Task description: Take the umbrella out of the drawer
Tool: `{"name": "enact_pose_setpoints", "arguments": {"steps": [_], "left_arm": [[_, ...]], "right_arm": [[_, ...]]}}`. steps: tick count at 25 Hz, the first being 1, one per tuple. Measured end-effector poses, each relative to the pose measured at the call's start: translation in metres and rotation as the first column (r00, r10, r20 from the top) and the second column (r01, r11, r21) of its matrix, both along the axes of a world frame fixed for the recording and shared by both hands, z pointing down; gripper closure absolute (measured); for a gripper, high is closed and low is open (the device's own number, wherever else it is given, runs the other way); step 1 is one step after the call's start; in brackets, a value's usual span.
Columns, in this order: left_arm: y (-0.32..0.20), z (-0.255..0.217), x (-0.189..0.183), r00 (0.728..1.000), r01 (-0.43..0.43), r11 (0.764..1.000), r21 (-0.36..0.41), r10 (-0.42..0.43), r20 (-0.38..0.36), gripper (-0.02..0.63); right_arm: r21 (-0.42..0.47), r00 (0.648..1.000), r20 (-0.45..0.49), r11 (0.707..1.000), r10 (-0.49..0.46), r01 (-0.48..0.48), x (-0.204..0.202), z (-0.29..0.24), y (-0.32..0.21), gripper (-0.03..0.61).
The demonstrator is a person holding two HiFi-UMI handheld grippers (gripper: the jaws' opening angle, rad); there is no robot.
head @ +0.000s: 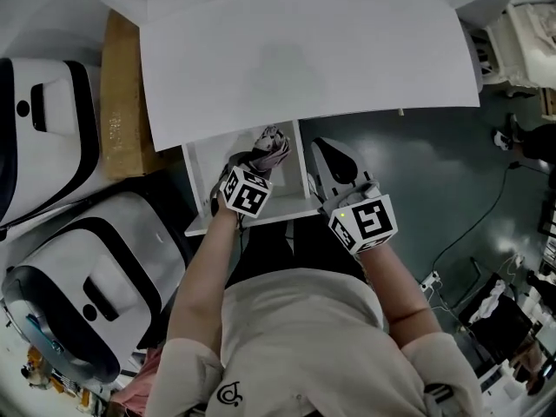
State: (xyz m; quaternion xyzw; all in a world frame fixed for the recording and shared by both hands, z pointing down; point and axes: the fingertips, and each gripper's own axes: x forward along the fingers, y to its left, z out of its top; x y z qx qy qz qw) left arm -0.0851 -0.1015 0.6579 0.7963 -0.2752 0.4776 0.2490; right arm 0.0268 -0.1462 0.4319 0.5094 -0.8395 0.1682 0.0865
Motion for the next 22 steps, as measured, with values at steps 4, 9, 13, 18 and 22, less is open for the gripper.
{"name": "enact_pose_setpoints", "arguments": {"steps": [4, 9, 13, 18, 22], "left_arm": [[-0.006, -0.042, 0.005, 0.999, 0.014, 0.998, 0.059, -0.012, -0.029, 0.393], [-0.015, -0.104, 0.013, 0.992, 0.075, 0.986, 0.151, -0.058, -0.113, 0.393], [-0.021, -0.155, 0.012, 0.976, 0.139, 0.964, 0.228, -0.094, -0.197, 0.393], [-0.042, -0.220, 0.007, 0.960, 0.199, 0.912, 0.358, -0.108, -0.259, 0.393], [-0.062, -0.272, 0.002, 0.942, 0.257, 0.850, 0.461, -0.114, -0.315, 0.393]], "right_arm": [[0.033, 1.000, 0.004, 0.999, -0.005, 0.004, 0.001, -0.018, 0.007, 0.572], [0.081, 0.999, -0.009, 0.996, -0.032, 0.032, -0.001, -0.045, 0.012, 0.572], [0.127, 0.998, -0.024, 0.990, -0.061, 0.064, -0.004, -0.069, 0.012, 0.572], [0.201, 0.994, -0.045, 0.974, -0.101, 0.108, -0.009, -0.101, 0.001, 0.572], [0.248, 0.992, -0.045, 0.961, -0.116, 0.123, -0.010, -0.120, -0.010, 0.572]]}}
